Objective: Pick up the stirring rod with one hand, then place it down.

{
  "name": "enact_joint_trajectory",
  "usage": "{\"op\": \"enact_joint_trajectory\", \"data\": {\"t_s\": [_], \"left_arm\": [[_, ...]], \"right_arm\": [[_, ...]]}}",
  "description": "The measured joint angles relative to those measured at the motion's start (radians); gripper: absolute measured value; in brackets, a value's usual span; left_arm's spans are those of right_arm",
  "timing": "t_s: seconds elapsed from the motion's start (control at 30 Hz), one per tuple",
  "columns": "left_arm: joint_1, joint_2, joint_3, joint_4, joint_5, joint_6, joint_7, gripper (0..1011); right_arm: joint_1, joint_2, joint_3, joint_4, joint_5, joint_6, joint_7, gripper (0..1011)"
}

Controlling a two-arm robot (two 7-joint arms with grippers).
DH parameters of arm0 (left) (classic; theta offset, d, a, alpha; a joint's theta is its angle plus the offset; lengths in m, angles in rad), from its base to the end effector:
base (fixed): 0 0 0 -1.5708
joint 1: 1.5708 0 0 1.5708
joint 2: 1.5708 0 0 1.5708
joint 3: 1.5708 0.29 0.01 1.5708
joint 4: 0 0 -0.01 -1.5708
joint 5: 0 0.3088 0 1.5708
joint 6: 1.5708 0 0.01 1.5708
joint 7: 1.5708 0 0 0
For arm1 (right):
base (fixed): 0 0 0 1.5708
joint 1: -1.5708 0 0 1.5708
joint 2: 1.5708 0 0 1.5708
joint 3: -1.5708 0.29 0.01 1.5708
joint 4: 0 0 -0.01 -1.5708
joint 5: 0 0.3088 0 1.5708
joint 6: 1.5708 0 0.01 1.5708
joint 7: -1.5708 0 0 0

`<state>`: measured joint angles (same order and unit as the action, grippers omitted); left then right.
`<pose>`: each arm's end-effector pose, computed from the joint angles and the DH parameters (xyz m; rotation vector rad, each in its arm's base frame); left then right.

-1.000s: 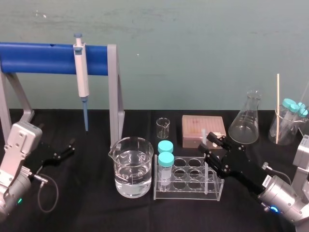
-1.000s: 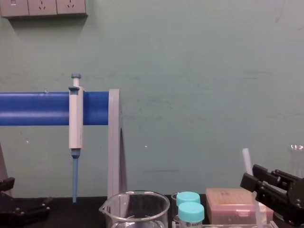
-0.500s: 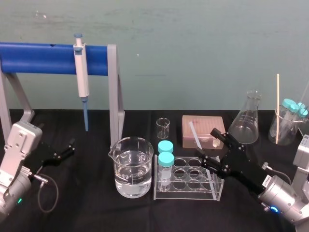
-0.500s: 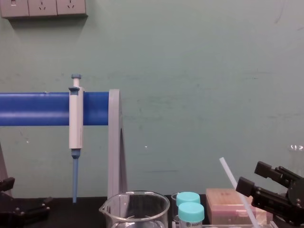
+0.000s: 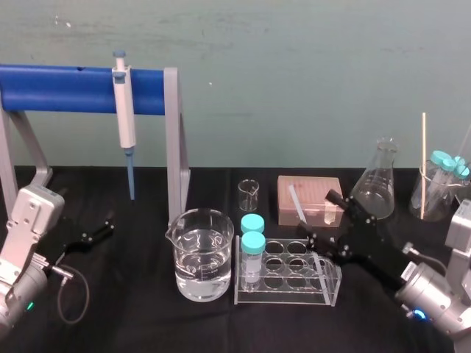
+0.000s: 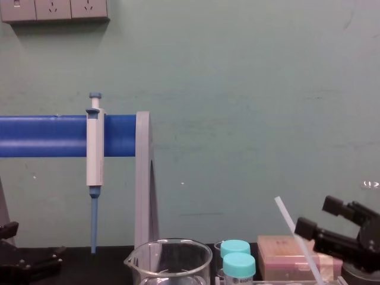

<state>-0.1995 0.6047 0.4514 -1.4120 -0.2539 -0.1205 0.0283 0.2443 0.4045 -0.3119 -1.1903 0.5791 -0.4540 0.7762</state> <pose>0.3581 0.0827 -0.3023 0.3045 -0.2850 1.2480 0.3809 -0.0796 -0.3339 0.1995 -0.1585 -0.7098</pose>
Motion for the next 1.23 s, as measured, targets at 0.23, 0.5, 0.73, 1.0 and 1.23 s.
{"op": "enact_joint_trajectory", "data": {"t_s": [0.23,0.5,0.73,1.0,1.23], "left_arm": [[0.000,0.000,0.000,0.000,0.000,0.000,0.000,1000],[0.000,0.000,0.000,0.000,0.000,0.000,0.000,1000],[0.000,0.000,0.000,0.000,0.000,0.000,0.000,1000],[0.000,0.000,0.000,0.000,0.000,0.000,0.000,1000],[0.000,0.000,0.000,0.000,0.000,0.000,0.000,1000]], "right_arm": [[-0.100,0.005,0.092,-0.149,-0.111,0.065,-0.298,1000],[-0.163,-0.035,0.164,-0.164,-0.170,0.159,-0.504,1000],[-0.158,-0.051,0.172,-0.126,-0.175,0.201,-0.502,1000],[-0.156,-0.054,0.172,-0.119,-0.180,0.211,-0.501,1000],[-0.157,-0.054,0.173,-0.120,-0.179,0.209,-0.501,1000]]}}
